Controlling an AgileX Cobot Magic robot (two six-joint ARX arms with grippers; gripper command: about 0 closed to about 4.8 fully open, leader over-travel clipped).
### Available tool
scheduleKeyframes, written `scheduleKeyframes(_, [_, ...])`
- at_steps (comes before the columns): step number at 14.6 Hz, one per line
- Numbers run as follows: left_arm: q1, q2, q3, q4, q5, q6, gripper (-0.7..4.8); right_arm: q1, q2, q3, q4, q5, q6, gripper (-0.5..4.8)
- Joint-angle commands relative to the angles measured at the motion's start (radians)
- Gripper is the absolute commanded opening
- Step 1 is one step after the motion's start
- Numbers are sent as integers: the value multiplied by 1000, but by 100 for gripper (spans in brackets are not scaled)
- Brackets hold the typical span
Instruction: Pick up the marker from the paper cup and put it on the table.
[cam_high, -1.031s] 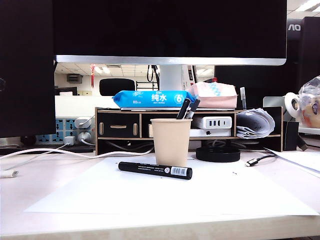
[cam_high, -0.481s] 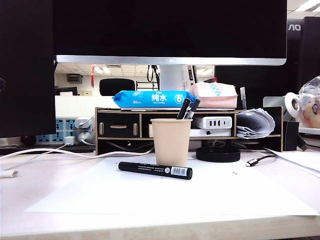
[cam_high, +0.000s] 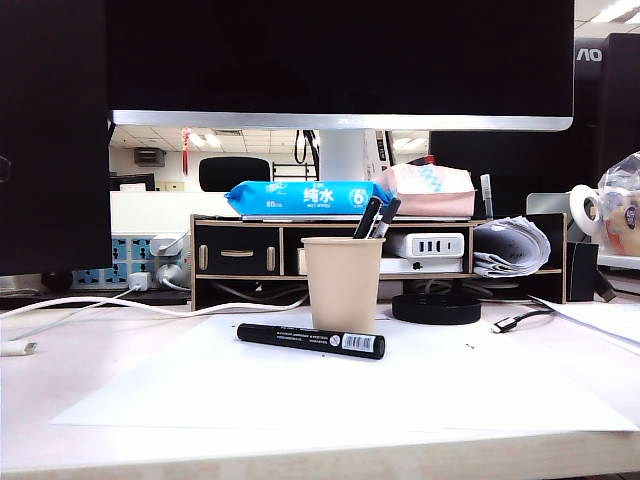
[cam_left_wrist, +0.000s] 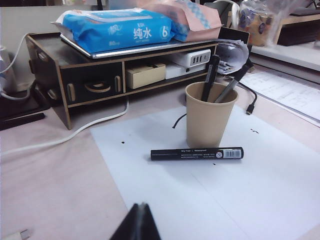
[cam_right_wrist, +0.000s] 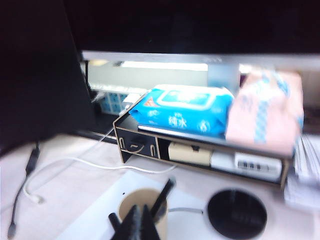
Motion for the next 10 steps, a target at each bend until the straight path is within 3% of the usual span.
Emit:
scheduleKeyframes(1, [0,0,1,13,0,1,-4,0,-167,-79,-31,172,22,-6])
scheduleKeyframes(3, [0,0,1,13,0,1,-4,0,-287,-111,-150,289,22,-6])
scheduleKeyframes(4, [0,0,1,13,0,1,-4,0,-369,-130,-230,298,22,-6])
scheduleKeyframes(8, [0,0,1,13,-2,1,-4,-2,-507,-150,-317,298,51,-6])
scheduleKeyframes(10, [0,0,1,12,6,1,-4,3,-507,-161,-360,217,64,-6])
